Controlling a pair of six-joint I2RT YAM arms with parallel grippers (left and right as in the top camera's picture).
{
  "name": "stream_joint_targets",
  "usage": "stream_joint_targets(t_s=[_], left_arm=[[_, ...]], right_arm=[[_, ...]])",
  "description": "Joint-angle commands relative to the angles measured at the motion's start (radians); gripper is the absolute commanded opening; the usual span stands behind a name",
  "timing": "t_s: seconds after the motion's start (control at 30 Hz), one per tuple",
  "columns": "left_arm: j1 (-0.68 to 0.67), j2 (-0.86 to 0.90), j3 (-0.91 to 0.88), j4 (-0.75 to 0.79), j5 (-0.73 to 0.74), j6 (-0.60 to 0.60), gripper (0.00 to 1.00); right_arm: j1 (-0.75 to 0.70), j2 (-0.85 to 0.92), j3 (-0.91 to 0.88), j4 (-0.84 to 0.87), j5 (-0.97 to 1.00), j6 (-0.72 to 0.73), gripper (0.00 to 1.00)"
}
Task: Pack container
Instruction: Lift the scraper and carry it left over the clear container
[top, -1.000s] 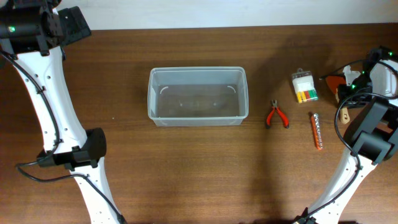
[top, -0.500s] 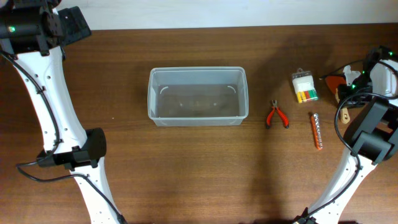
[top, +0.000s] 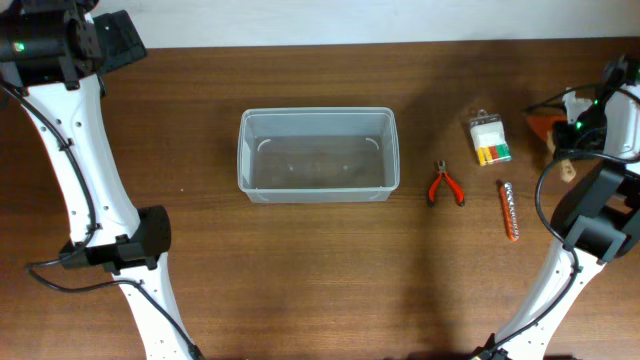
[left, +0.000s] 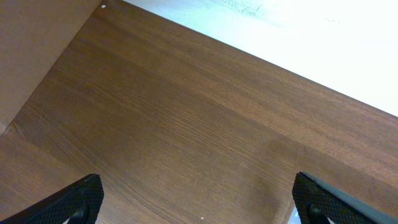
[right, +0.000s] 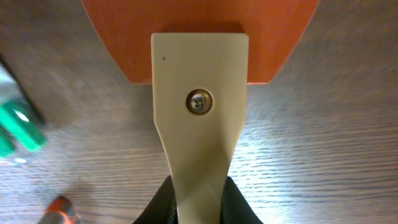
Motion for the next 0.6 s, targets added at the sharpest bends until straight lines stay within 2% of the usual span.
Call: stream_joint_targets(t_s=[0.0,0.13,0.33,0.57], left_arm=[[0.007,-0.03,0.0,0.0,-0.018,0.012,0.99],[0.007,-0.03,0.0,0.0,-0.018,0.012,0.99],[0.007,-0.03,0.0,0.0,-0.018,0.012,0.99],[0.007,-0.03,0.0,0.0,-0.018,0.012,0.99]], right_arm=[[0.035,-0.032,0.057,-0.005,0.001,0.015,0.12],[0.064,-0.032,0.082,-0.018,0.002,0.015,0.06],[0.115,-0.033,0.13,-0.056,0.001,0.015,0.06],[0.209,-0.041,0.295,-0.142,-0.006,0.015,0.06]])
